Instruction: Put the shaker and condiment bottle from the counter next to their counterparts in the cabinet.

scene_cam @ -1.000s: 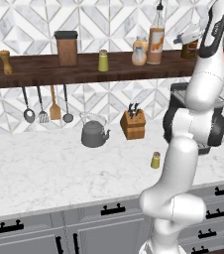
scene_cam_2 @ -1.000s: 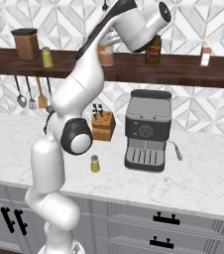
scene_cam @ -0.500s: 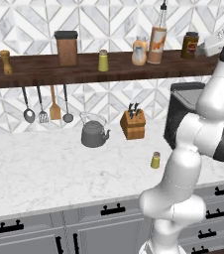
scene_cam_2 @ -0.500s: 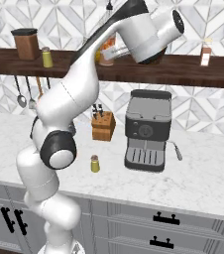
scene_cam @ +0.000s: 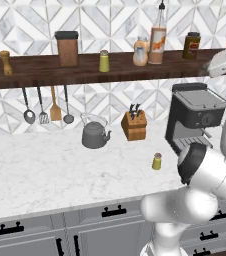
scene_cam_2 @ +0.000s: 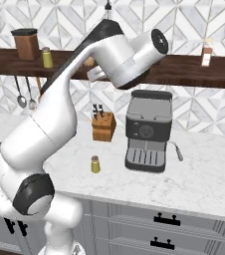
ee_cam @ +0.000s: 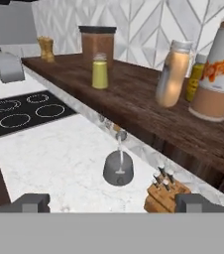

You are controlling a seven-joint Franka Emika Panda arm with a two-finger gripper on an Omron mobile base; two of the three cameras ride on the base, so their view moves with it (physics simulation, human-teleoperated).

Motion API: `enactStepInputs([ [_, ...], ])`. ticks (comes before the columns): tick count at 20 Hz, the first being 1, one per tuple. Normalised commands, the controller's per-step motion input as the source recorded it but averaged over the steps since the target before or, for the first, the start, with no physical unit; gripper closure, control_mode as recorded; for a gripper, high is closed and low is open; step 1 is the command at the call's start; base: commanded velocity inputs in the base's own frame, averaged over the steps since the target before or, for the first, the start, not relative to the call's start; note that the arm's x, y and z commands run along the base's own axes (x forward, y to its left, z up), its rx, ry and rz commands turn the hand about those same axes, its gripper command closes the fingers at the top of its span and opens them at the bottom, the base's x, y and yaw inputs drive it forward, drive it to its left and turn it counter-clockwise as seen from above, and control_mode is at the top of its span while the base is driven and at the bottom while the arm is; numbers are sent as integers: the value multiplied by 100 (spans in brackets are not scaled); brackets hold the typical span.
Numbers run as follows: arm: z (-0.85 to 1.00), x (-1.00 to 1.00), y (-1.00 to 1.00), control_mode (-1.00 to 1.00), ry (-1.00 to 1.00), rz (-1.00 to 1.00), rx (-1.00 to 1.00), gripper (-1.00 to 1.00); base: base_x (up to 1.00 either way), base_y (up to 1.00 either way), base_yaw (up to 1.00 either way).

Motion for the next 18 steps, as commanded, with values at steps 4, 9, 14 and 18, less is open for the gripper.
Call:
enactStepInputs([
  [4, -27, -64, 29, -100, -4, -23, -1, -100, 0, 0, 0],
  [9, -18, -79, -8, -100, 0, -3, 7, -100, 0, 0, 0],
  [14, -81, -74, -13, -100, -11, -28, 17, -100, 0, 0, 0],
  [18, -8, -8, 0, -100, 4, -2, 0, -100, 0, 0, 0],
])
